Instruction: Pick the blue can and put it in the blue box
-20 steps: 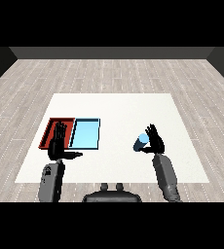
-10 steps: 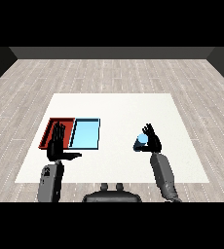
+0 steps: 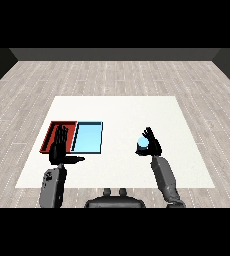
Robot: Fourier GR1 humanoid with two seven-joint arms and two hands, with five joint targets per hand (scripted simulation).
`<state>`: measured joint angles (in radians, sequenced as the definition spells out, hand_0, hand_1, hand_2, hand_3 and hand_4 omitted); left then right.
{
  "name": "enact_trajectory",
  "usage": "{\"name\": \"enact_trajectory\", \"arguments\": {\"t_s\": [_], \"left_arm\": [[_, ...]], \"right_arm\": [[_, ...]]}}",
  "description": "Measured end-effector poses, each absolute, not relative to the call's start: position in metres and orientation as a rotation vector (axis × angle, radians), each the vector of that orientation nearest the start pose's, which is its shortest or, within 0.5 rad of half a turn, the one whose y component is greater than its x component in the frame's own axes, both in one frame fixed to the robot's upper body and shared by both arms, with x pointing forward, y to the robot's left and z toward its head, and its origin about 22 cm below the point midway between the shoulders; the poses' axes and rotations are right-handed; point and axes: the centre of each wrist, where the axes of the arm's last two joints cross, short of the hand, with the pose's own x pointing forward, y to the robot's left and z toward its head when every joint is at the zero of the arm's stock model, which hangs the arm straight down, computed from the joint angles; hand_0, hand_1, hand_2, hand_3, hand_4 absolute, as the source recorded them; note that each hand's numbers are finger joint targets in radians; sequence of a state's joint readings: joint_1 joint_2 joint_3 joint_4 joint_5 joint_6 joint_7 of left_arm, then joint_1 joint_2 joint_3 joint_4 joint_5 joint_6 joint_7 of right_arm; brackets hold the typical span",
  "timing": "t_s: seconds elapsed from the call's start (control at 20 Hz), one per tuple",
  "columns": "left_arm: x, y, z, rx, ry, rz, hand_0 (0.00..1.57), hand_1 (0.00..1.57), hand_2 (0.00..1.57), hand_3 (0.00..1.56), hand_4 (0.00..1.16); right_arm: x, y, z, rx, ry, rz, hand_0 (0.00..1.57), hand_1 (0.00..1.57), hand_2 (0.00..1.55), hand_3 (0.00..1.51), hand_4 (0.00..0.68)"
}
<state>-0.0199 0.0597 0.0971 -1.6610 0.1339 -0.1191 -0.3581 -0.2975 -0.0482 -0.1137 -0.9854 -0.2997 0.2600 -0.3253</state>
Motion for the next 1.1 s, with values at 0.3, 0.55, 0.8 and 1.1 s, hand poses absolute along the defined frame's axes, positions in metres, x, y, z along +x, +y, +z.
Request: {"name": "enact_trajectory", "arguments": {"t_s": [0.3,0.55,0.8,1.1], "left_arm": [[0.242,0.265,0.030,-0.073,-2.039,0.030,0.00,0.00,0.00,0.00,0.00],[0.242,0.269,0.025,-0.073,-2.036,0.037,0.00,0.00,0.00,0.00,0.00],[0.241,0.263,0.031,-0.079,-2.032,0.027,0.00,0.00,0.00,0.00,0.00],[0.248,0.248,0.027,-0.088,-2.014,-0.032,0.00,0.00,0.00,0.00,0.00]], "right_arm": [[0.310,-0.235,-0.061,0.182,-1.599,-0.167,1.50,1.50,1.47,1.43,0.647],[0.317,-0.232,-0.059,0.046,-1.603,-0.121,1.51,1.51,1.48,1.43,0.620],[0.321,-0.230,-0.052,0.003,-1.595,-0.102,1.49,1.49,1.47,1.41,0.637],[0.321,-0.231,-0.024,-0.030,-1.662,-0.049,1.46,1.46,1.45,1.40,0.626]]}}
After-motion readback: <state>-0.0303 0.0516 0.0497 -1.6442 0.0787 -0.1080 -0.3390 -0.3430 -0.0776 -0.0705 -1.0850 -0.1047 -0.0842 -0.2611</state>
